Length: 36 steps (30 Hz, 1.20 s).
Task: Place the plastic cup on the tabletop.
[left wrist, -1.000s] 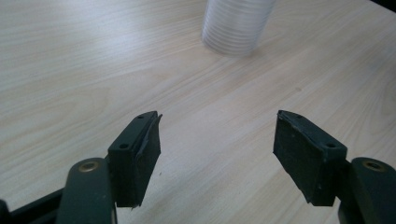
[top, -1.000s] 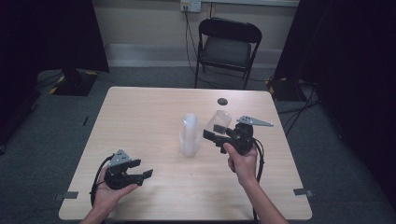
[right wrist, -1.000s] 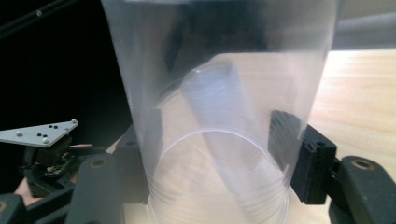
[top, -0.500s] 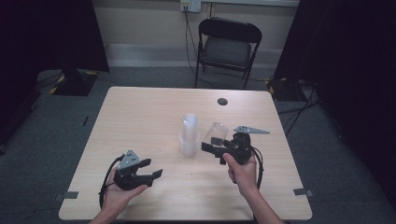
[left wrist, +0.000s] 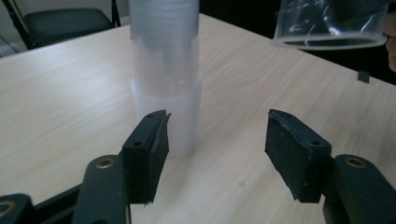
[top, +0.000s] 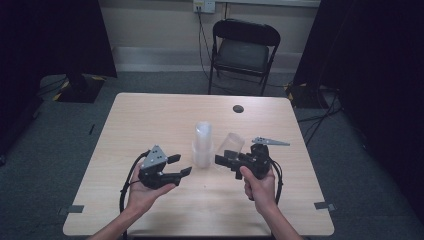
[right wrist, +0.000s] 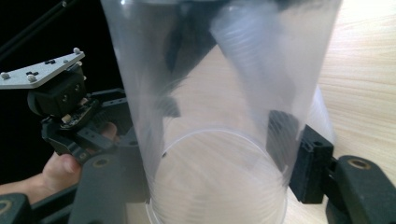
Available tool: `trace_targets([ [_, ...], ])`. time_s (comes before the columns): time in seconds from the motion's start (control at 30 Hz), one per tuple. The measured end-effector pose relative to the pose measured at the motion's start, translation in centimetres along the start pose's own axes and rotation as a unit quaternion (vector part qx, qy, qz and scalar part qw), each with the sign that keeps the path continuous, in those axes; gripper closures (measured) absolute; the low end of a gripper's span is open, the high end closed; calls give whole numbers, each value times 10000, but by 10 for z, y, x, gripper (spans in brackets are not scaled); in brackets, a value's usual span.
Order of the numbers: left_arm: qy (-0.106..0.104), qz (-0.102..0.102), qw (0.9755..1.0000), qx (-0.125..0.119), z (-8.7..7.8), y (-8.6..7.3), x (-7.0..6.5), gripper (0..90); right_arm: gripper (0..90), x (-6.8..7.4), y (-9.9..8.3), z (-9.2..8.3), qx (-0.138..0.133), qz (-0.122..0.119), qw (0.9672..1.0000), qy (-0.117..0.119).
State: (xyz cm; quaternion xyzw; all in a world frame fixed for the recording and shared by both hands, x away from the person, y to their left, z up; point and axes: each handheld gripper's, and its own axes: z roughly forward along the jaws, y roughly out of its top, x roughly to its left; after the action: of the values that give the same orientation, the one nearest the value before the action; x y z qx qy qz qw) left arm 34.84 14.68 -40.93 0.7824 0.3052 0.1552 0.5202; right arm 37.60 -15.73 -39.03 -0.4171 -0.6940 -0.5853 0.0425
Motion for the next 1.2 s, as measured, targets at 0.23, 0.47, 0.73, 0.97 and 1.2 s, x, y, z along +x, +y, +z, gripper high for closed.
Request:
trace_targets([
  [0.23,-277,-57,9992,-273,18,1,-13,480,368,2,-3,1,-133,321,9992,182],
  [0.47,-262,187,9987,-396,19,-7,-23,556,369,-1,-10,5,-41,674,9969,402],
  [0.73,-329,426,9969,-577,23,-16,-31,646,370,-2,-23,16,226,990,9933,550],
  [0.97,-203,546,9960,-681,26,-20,-36,668,370,2,-31,28,464,1095,9909,629],
  [1.2,-76,630,9949,-779,25,-20,-40,704,369,4,-33,31,546,1375,9857,811],
])
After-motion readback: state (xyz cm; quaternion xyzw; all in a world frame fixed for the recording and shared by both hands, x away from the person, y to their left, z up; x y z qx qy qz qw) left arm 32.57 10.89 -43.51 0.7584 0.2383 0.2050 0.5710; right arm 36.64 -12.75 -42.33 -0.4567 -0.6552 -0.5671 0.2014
